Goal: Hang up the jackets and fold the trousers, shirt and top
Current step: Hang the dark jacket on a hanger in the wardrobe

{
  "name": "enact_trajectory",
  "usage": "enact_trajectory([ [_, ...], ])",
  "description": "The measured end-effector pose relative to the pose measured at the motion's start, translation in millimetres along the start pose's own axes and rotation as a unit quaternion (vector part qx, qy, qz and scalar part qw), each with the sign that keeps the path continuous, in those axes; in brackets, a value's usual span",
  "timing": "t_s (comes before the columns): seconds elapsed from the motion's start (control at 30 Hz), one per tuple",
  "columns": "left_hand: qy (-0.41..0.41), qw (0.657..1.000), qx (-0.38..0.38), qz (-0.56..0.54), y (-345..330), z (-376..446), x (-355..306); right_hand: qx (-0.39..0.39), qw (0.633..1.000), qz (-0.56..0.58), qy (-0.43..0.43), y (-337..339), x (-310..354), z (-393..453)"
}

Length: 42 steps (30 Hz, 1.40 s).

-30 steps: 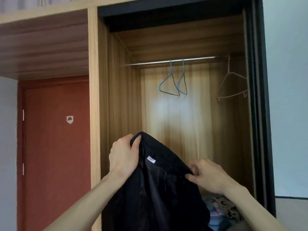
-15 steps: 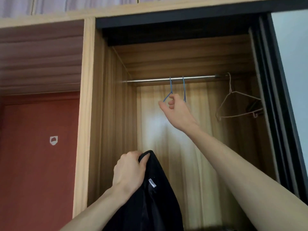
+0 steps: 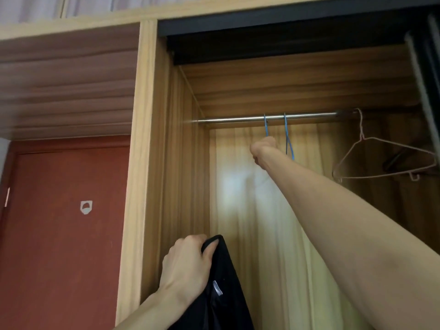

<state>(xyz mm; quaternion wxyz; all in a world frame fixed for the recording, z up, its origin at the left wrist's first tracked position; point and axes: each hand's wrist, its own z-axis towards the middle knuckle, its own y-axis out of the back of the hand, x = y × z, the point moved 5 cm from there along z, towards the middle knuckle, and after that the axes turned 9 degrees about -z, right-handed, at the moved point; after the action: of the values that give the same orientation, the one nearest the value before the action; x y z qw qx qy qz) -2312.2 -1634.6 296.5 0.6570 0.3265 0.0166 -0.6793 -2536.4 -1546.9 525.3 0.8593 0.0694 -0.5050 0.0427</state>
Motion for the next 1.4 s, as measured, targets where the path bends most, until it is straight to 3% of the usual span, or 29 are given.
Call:
enact_trajectory([
  [0.27,0.006,1.000,0.012,-0.009,0,4,7,-0.064,0.991,-0.069,0.095,2,6,7],
  [0.5,0.004,0.999,0.026,-0.020,-4,1,0,-0.009,0.980,-0.028,0.199,1,-50,-63],
  [0.63,0.014,0.999,0.030,-0.021,-3,-4,-6,0.003,0.978,0.053,0.203,16,-110,-120],
  [0.8,0.021,0.999,0.028,-0.002,3,-18,-19,0.058,0.983,0.033,0.169,41,-169,-167],
  [0.9,0.013,1.000,0.020,0.007,10,-29,-28,0.052,0.981,0.022,0.185,66,-193,-191],
  [1.1,0.007,1.000,0.015,-0.003,24,-62,-45,0.036,0.975,-0.051,0.215,113,-219,-231],
  [1.23,0.017,1.000,0.014,0.012,33,-90,-57,0.007,0.974,-0.039,0.222,143,-231,-249],
  [1.4,0.034,0.999,0.011,0.027,51,-121,-61,0.069,0.970,0.000,0.235,165,-245,-268],
])
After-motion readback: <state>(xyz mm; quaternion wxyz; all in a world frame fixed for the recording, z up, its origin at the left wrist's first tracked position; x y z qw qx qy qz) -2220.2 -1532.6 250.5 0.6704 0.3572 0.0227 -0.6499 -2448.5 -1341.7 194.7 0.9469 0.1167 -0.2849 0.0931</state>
